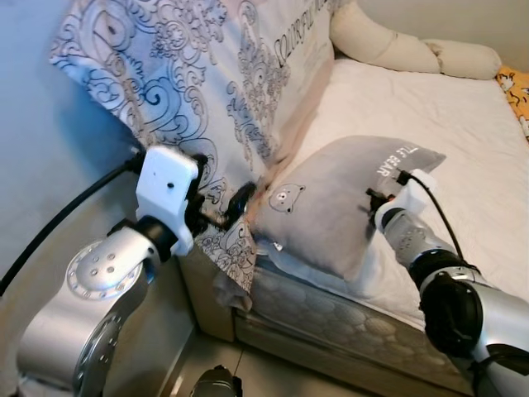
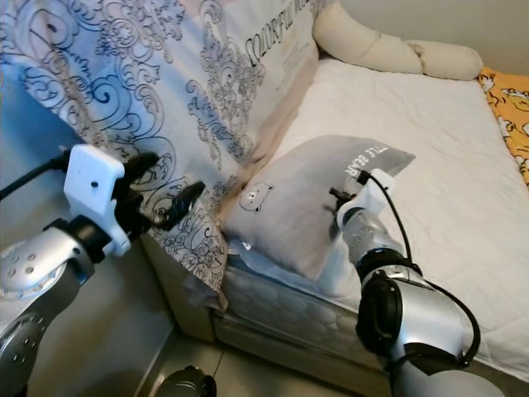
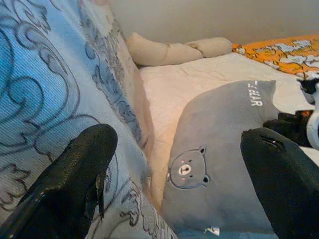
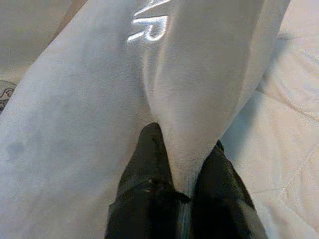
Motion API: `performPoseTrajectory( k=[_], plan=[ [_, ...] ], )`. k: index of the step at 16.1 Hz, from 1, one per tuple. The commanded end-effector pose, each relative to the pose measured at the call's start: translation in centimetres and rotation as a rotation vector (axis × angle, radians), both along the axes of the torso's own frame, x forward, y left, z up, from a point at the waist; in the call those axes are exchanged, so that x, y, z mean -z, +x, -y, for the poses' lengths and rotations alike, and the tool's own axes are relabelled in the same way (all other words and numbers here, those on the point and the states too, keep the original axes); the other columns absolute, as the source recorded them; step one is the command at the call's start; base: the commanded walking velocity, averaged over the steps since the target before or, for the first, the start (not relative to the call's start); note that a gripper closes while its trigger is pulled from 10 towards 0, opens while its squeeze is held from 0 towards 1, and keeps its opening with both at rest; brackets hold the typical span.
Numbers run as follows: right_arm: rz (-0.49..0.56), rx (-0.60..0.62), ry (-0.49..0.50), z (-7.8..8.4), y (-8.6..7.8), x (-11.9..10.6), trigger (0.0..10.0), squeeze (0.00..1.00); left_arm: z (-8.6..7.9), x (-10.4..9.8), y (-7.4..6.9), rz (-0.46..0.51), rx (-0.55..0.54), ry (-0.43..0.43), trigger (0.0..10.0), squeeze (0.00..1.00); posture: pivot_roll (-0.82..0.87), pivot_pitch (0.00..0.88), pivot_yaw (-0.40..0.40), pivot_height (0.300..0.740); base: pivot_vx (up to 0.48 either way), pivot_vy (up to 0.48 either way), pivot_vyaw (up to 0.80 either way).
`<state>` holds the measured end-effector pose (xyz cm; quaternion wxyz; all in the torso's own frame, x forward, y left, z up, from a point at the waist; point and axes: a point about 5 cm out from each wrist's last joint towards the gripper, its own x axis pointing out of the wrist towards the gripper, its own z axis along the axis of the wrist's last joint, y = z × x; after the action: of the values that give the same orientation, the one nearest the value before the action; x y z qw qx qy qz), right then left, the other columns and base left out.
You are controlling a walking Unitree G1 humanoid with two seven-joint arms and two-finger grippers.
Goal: Clean up the room
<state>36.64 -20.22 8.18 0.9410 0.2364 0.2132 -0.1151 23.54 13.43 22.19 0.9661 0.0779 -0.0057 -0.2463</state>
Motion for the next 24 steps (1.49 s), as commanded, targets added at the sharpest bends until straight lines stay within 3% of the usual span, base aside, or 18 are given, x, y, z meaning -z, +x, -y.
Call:
performPoseTrajectory(
  k=[1, 7, 8, 11, 12, 13, 17, 19, 21, 24],
  plan=[
    [0.074, 0.091, 0.0, 2.0, 0.7, -2.0, 10.0, 1.0, 0.2, 0.1, 0.6, -0.008, -0.009, 0.004, 10.0, 0.0, 0.34, 0.0, -0.01, 0.74, 0.0, 0.0, 0.0],
    [0.123, 0.197, -0.014, 6.6, -0.5, -2.5, 10.0, 1.0, -0.4, 1.1, 1.7, -0.034, -0.05, 0.019, 10.0, 0.0, 0.27, 0.0, -0.012, 0.74, 0.0, 0.0, 0.0],
    [0.124, 0.18, -0.066, 7.9, -1.3, -2.0, 10.0, 1.0, -0.8, 2.0, 2.1, -0.068, -0.082, -0.001, 10.0, 0.0, 0.21, 0.0, 0.003, 0.74, 0.0, 0.0, 0.0],
    [0.162, 0.067, -0.173, 8.1, -1.5, -2.3, 10.0, 1.0, -1.1, 2.7, 2.6, -0.088, -0.119, -0.026, 10.0, 0.0, 0.15, 0.0, 0.02, 0.74, 0.0, 0.0, 0.0],
    [0.225, -0.021, -0.241, 7.6, -1.3, -3.0, 10.0, 0.0, -1.0, 2.8, 2.9, -0.068, -0.111, -0.022, 10.0, 0.0, 0.12, 0.0, 0.026, 0.74, 0.0, 0.0, 0.0],
    [0.311, -0.096, -0.308, 6.5, -1.9, -4.3, 10.0, 0.0, -0.5, 3.4, 3.1, -0.056, -0.089, 0.01, 10.0, 0.0, 0.08, 0.0, 0.03, 0.74, 0.0, 0.0, 0.0],
    [0.381, -0.186, -0.414, 3.0, -5.9, -6.3, 10.0, 0.0, -0.1, 4.5, 2.9, -0.067, -0.126, -0.04, 10.0, 0.0, 0.04, 0.0, 0.021, 0.74, 0.0, 0.0, 0.0],
    [0.4, -0.212, -0.409, 1.6, -7.3, -6.7, 10.0, 0.0, -0.1, 4.7, 3.0, -0.053, -0.141, -0.031, 10.0, 0.0, 0.03, 0.0, 0.019, 0.74, 0.0, 0.0, 0.0],
    [0.404, -0.204, -0.37, -1.2, -9.1, -6.5, 10.0, 0.0, -0.3, 5.1, 3.3, -0.046, -0.195, -0.009, 10.0, 0.0, 0.02, 0.0, 0.023, 0.74, 0.0, -0.48, 0.0],
    [0.371, -0.272, -0.418, -3.6, -10.5, -6.4, 10.0, 0.0, -2.1, 5.6, 3.0, -0.061, -0.29, -0.036, 10.0, 0.0, 0.02, 0.0, 0.019, 0.74, 0.0, 0.0, 0.0]
  ],
)
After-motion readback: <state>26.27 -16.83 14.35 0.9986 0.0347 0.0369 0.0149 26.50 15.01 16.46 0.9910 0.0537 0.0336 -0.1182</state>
